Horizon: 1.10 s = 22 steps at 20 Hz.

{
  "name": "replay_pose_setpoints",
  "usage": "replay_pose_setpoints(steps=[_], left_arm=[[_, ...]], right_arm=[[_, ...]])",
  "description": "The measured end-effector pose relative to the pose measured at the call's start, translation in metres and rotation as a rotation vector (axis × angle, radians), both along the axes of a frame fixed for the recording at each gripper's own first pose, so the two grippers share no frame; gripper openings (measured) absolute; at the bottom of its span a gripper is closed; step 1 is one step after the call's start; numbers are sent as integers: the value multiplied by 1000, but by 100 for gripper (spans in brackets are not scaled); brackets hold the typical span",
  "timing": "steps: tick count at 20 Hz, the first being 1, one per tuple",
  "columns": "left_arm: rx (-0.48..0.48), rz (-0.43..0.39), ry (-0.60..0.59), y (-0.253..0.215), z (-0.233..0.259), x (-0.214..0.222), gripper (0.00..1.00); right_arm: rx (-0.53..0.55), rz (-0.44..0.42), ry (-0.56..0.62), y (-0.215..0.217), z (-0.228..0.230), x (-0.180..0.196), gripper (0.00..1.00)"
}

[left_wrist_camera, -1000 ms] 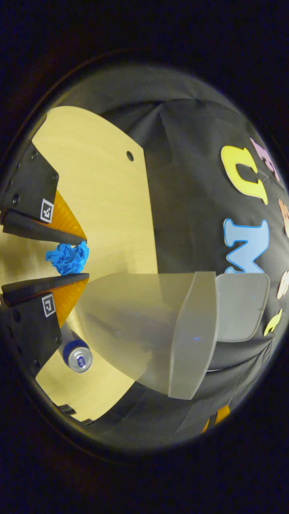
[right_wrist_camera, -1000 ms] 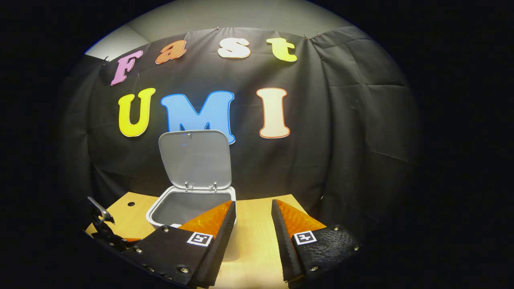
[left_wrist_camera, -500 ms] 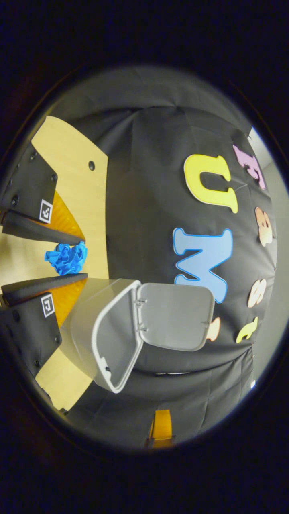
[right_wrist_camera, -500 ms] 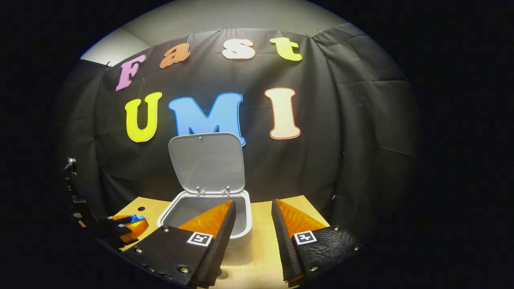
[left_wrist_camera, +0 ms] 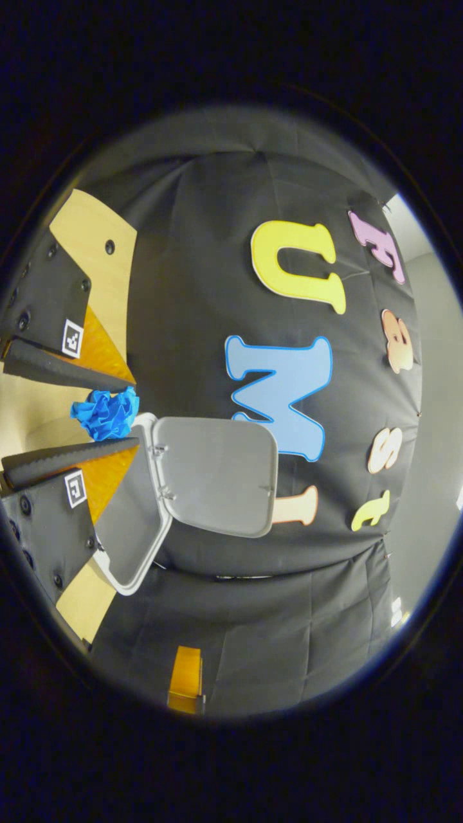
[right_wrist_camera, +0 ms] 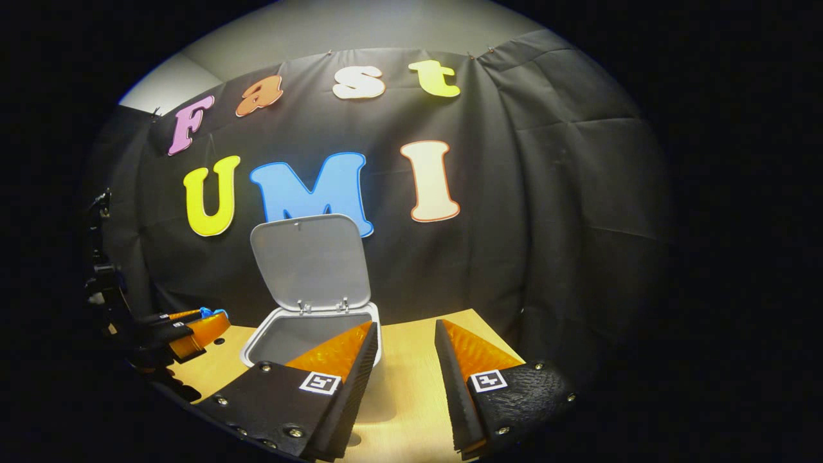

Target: Press the lid of the desktop garbage bin to open it, pick up the crumpled paper on the desktop and throw it into the bin, then pick up the pop can on the desktop and drop it into the bin, and finally close the garbage bin lid.

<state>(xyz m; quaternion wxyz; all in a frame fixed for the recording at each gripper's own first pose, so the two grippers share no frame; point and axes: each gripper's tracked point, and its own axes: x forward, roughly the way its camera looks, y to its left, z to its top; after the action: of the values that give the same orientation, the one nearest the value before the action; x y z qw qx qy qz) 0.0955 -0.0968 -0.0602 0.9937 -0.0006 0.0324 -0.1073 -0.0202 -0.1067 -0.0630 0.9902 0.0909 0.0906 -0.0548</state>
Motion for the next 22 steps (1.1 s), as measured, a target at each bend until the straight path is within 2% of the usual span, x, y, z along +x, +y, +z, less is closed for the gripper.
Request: replay_pose_setpoints(steps=[4, 10, 12, 13, 20, 21, 22], left_arm=[[23, -67, -37, -36, 18, 10, 49], [47, -134, -33, -77, 10, 22, 46], [57, -137, -28, -83, 8, 27, 51], [60, -142, -29, -86, 7, 27, 62], [71, -148, -34, -92, 1, 26, 92], [70, -144, -34, -90, 2, 26, 88], [70, -139, -33, -88, 4, 25, 88]], right_arm=[[15, -53, 13, -19, -7, -13, 59], [28, -125, 30, -43, -16, -33, 59], [29, -140, 34, -49, -18, -37, 59], [31, -145, 35, -51, -18, -39, 59], [36, -133, 51, -46, -26, -41, 59], [38, -124, 55, -43, -27, -40, 59], [39, -116, 59, -39, -30, -40, 59]])
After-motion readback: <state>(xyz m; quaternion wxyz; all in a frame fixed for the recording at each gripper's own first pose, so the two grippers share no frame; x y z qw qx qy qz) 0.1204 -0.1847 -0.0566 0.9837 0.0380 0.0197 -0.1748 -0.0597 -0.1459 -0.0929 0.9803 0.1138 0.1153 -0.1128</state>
